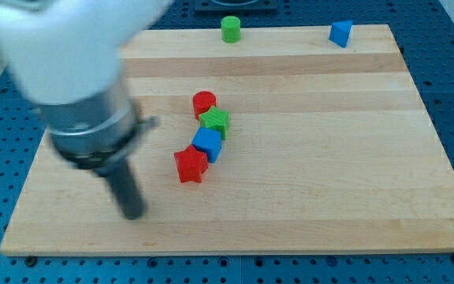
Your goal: Slide the hexagon to the top left of the red circle
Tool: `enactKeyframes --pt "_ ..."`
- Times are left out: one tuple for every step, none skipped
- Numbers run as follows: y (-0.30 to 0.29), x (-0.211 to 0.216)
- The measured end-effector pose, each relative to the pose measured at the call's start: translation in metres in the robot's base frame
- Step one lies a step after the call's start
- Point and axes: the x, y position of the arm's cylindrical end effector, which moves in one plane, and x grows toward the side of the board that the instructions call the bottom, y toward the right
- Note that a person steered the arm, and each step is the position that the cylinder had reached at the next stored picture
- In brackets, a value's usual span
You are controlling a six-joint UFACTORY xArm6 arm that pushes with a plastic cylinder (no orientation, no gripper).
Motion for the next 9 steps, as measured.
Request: enactKeyframes --pt "-0.104 -0.036" --pt "-0.135 -0.067" --pt "-0.120 -0.117" --pt "-0.080 -0.171" --pt "-0.016 -0.208" --pt "0.000 -0.217" --pt "-0.058 -0.187" --pt "-0.123 -0.188" --pt "-0.121 -0.244"
